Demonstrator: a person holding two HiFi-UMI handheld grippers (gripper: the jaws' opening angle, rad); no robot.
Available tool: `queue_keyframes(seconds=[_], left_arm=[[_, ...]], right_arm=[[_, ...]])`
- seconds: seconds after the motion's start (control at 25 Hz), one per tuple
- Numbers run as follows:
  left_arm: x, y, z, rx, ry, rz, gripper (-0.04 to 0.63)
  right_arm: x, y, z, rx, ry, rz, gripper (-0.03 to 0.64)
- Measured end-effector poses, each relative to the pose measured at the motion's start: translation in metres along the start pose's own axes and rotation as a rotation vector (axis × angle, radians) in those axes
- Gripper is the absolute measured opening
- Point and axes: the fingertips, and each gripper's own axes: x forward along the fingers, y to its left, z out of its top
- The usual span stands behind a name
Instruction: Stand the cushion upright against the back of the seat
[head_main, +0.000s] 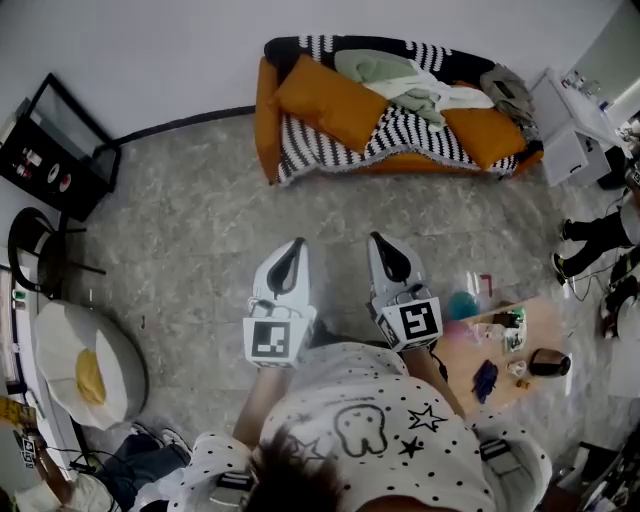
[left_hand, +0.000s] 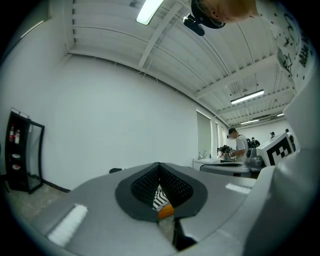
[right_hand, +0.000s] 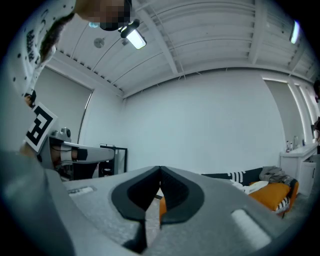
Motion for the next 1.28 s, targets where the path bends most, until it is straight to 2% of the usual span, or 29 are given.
queue_keyframes(seconds=[0.16, 0.32, 0.72, 0.96, 1.12, 1.28], left_arm=[[-0.001, 0.012, -0.004, -0.034, 0.031, 0.033, -0.005], [0.008, 0.026, -0.006, -0.031, 0.018, 0.041, -0.005], [0.084, 0.049, 0.009, -0.04, 0.034, -0.112, -0.005], [0.118, 0.076, 0.013, -0.061, 0.041, -0.158, -0.005], [0.131, 0.091, 0.002, -0.078, 0.056, -0.164, -0.005], [0.14, 0.079, -0.012, -0.113, 0.085, -0.223, -0.005]], right_arm=[[0.003, -0.004, -0.004, -0.007, 0.01, 0.0, -0.002], [0.014, -0.009, -0.015, -0.009, 0.042, -0.013, -0.002], [0.079, -0.035, -0.014, -0.006, 0.079, -0.094, -0.002], [0.117, -0.036, -0.011, -0.016, 0.08, -0.135, -0.002], [0.134, -0.036, -0.021, -0.007, 0.101, -0.157, -0.002], [0.128, -0.047, -0.025, -0.006, 0.1, -0.216, -0.002]])
